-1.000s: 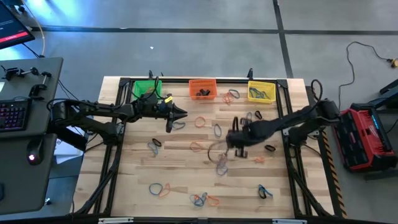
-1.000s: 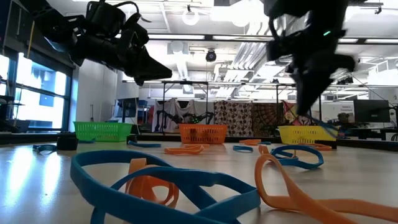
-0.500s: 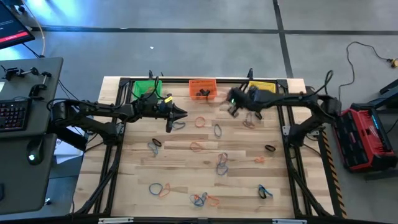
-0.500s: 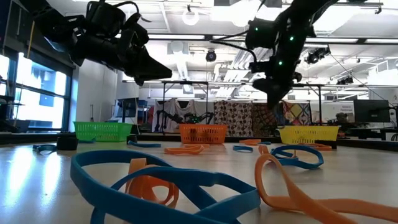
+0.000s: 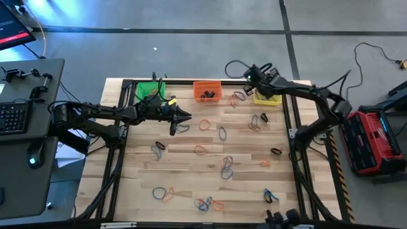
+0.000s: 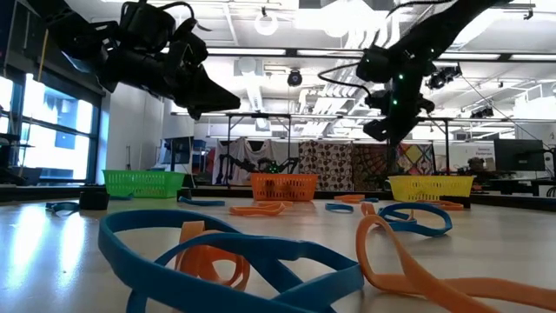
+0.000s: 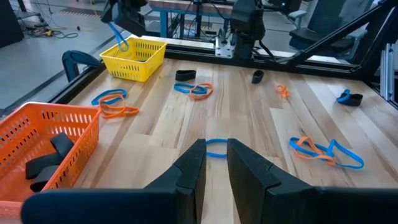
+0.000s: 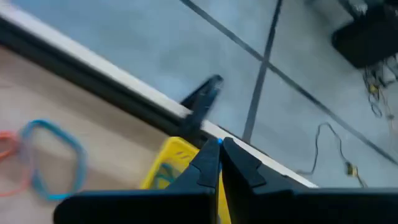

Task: Sort rubber bands into baskets
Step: Put the blue rubber band into the yellow bin

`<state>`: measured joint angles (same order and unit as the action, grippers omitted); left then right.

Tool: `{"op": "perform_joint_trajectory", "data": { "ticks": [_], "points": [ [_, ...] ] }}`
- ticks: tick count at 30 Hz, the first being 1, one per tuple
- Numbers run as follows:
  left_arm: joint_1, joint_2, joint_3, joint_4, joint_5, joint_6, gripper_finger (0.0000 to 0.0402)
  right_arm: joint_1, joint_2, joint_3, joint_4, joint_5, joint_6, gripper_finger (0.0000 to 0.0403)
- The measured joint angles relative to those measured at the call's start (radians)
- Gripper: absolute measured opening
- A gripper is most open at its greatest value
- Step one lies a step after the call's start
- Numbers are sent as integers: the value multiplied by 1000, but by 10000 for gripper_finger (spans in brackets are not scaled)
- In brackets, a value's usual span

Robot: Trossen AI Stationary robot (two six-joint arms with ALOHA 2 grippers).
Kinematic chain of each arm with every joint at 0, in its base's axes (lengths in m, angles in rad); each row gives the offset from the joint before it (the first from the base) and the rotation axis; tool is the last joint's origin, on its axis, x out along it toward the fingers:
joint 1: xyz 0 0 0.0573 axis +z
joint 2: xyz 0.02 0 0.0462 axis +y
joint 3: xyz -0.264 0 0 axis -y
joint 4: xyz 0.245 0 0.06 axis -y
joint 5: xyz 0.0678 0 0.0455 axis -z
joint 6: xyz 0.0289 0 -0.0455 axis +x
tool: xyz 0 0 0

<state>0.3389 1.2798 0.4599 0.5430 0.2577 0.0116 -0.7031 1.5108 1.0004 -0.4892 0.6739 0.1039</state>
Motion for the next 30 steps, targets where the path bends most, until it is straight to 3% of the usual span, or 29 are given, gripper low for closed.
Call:
{"op": "perform_joint_trajectory", "data": {
  "ticks": [7, 21, 25, 30],
  "points": [
    [0, 0, 0, 0, 0, -2, 58, -87, 34, 0, -12, -84, 3, 0],
    [0, 0, 0, -1, 0, -10, 58, -102, 171, -1, -55, -164, 62, 2],
    [0, 0, 0, -1, 0, -11, 58, -102, 172, -1, -102, -199, 63, 22],
    [0, 0, 0, -1, 0, -11, 58, -99, 161, -1, -153, -206, 53, 77]
  ]
}}
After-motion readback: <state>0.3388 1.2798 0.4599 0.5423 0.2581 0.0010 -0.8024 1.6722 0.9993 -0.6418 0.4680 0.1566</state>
